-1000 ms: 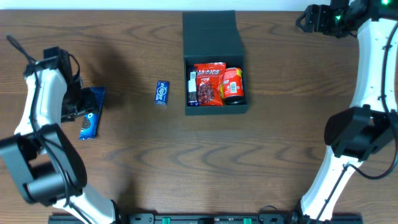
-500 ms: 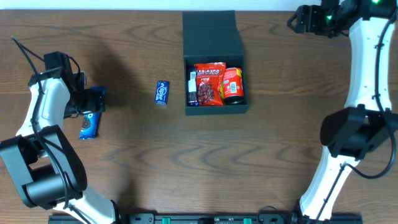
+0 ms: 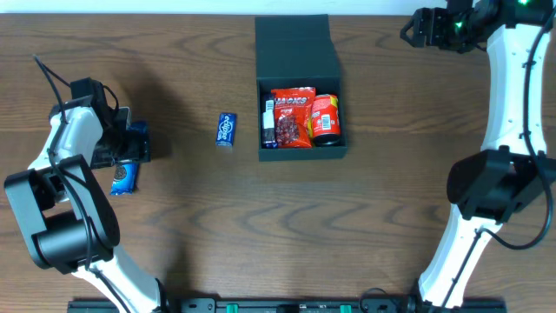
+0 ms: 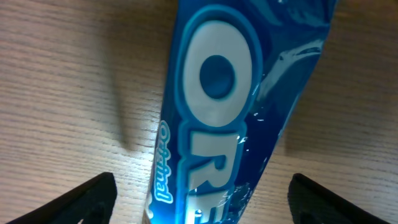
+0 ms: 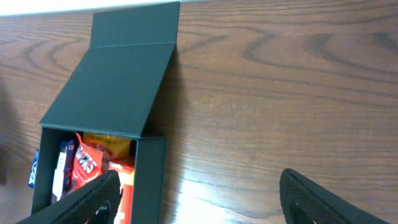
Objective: Pack container
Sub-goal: 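Grasp the blue Oreo pack with the left gripper, then lift the Oreo pack and carry it over the black box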
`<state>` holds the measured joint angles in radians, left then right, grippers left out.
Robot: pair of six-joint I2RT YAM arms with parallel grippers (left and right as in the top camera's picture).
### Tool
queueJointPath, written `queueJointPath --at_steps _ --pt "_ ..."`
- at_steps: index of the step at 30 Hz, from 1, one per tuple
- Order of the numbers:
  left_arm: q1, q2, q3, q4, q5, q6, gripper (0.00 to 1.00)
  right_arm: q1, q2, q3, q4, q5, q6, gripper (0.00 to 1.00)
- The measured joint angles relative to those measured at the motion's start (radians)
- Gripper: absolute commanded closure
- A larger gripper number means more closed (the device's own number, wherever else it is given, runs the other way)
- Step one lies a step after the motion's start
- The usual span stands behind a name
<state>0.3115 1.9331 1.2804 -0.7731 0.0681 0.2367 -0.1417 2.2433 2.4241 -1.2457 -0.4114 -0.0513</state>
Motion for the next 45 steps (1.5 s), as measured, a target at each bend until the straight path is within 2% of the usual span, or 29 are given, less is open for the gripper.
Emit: queueJointPath --at_steps 3,8,18,29,36,39,41,45 --pt "0.000 0.021 0.000 0.000 0.004 0.001 0.18 0.000 0.000 0.000 0.000 0.000 0.000 0.18" --pt "0.000 0.032 0.000 0.005 0.004 0.002 0.34 0.000 0.000 0.000 0.000 0.000 0.000 0.18" --pt "0.000 0.032 0.000 0.016 0.004 0.005 0.53 0.000 0.000 0.000 0.000 0.000 0.000 0.19" --pt "0.000 0.032 0.000 0.016 0.004 -0.002 0.58 0.000 0.000 0.000 0.000 0.000 0.000 0.19" --pt "0.000 0.032 0.005 -0.005 0.004 -0.027 0.67 0.000 0.000 0.000 0.000 0.000 0.000 0.19" --pt "-0.006 0.037 0.044 -0.068 0.003 -0.029 0.72 0.000 0.000 0.000 0.003 0.000 0.000 0.21" --pt "-0.017 0.040 0.106 -0.107 0.004 -0.031 0.83 0.000 0.000 0.000 0.012 0.000 0.001 0.21" --pt "-0.070 0.044 0.287 -0.163 0.023 -0.026 0.94 0.000 0.000 0.000 0.024 0.000 0.008 0.21"
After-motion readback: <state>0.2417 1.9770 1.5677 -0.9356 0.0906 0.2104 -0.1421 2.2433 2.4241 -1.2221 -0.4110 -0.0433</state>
